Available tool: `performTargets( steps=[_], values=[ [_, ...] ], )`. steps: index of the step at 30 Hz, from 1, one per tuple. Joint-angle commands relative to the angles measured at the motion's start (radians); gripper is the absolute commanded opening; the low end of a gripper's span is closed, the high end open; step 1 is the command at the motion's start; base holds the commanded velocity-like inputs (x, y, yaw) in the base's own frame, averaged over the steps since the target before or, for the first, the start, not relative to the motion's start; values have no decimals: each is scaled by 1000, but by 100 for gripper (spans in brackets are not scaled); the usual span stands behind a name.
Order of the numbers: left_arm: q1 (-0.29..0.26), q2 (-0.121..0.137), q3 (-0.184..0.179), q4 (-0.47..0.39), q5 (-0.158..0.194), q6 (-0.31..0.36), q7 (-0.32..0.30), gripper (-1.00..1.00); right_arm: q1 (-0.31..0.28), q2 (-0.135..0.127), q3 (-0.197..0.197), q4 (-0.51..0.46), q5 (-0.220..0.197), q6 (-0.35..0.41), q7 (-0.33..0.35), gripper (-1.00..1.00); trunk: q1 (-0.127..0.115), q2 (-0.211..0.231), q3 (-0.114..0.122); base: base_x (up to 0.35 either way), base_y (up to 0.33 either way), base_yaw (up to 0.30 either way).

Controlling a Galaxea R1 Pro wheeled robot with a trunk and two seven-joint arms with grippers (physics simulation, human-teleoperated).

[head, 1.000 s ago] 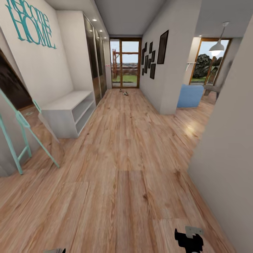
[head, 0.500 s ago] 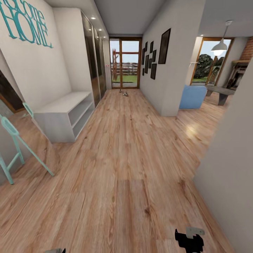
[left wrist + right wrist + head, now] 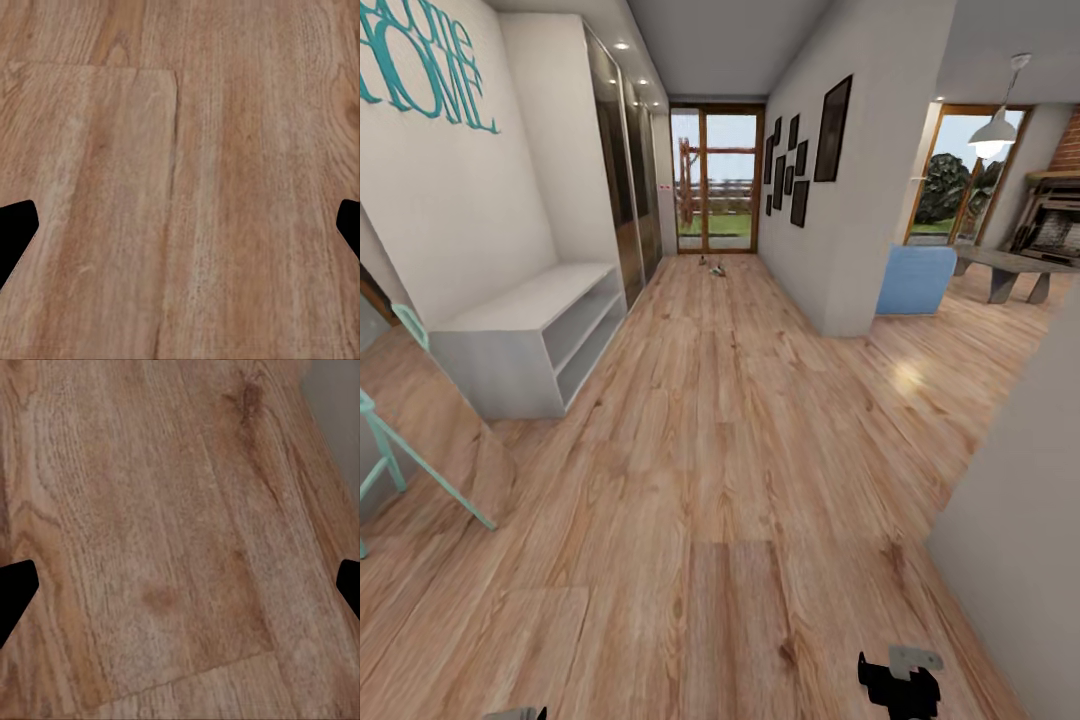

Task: Pick up the two gym shoes and the two sandals from the corridor floor and place them onto the hallstand (shoe rack) in the corridor, making sure they are on the rack and not on the floor. Arrange them so the two gym shoes are next to each other and the two sandals are next to each other.

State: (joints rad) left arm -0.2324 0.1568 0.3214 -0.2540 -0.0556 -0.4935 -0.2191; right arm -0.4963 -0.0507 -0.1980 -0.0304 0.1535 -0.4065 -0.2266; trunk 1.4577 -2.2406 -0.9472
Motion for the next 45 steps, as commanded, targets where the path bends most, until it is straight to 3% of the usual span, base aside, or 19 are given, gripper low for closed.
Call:
performTargets(
  steps=[1, 45],
  values=[
    [-1, 0, 8, 1, -6, -3, -6, 100, -1, 0, -7, 1, 11, -3, -4, 100, 0, 0, -1, 338, 0, 0],
    [-1, 1, 8, 0, -5, -4, -6, 100, 1, 2, -7, 1, 9, -3, -4, 100, 0, 0, -1, 338, 0, 0]
  ],
)
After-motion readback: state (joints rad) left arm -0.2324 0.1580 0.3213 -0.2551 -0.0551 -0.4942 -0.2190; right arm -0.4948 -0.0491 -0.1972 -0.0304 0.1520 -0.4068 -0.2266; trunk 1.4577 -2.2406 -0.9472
